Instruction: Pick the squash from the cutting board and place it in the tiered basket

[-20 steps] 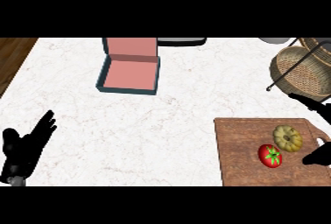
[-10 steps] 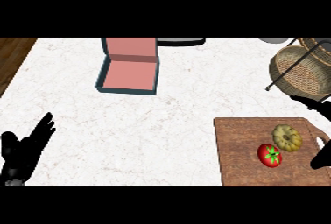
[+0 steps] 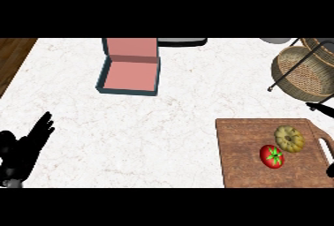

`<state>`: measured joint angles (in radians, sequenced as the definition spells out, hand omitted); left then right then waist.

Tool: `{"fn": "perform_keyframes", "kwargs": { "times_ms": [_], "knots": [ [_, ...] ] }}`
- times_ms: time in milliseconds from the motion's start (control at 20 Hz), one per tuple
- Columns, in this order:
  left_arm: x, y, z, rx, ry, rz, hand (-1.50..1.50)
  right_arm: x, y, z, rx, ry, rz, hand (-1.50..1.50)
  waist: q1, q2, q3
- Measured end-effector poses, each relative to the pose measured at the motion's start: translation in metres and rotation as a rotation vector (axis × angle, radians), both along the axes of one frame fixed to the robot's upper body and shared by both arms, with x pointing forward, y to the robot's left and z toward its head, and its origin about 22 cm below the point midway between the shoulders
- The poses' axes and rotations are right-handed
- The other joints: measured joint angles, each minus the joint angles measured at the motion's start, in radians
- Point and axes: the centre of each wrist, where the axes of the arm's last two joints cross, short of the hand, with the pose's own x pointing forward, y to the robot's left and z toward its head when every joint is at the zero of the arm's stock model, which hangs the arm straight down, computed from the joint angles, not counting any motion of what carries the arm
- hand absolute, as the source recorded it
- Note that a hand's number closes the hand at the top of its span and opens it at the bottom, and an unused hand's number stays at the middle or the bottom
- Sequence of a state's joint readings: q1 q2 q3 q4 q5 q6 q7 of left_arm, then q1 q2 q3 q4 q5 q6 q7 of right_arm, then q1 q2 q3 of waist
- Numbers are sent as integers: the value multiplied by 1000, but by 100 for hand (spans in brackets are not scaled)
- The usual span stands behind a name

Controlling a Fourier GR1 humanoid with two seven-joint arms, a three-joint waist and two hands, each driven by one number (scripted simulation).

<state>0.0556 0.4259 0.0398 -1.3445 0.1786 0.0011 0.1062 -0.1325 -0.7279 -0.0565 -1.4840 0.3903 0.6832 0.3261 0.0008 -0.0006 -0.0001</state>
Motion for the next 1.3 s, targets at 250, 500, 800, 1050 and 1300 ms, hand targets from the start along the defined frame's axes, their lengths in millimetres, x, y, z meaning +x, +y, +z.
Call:
{"fn": "perform_keyframes", "kwargs": {
  "times_ms": [250, 500, 800, 1050, 1300],
  "knots": [
    [5, -5, -3, 0, 1, 5, 0, -3, -12, -12, 25, 20, 0, -150, 0, 0, 0],
    [2, -3, -1, -6, 0, 3, 0, 4, -9, -24, 40, 18, 7, -150, 2, 0, 0],
    [0, -7, -1, -2, -5, 3, 0, 5, -11, -38, 52, 12, 14, -150, 1, 0, 0],
    [2, -8, -2, -6, -6, 8, 0, 5, -9, -47, 57, 2, 23, -150, 1, 0, 0],
    [-2, -5, -4, -6, -5, 4, 0, 13, -3, -63, 62, 7, 21, -150, 3, 1, 0]
  ]
}}
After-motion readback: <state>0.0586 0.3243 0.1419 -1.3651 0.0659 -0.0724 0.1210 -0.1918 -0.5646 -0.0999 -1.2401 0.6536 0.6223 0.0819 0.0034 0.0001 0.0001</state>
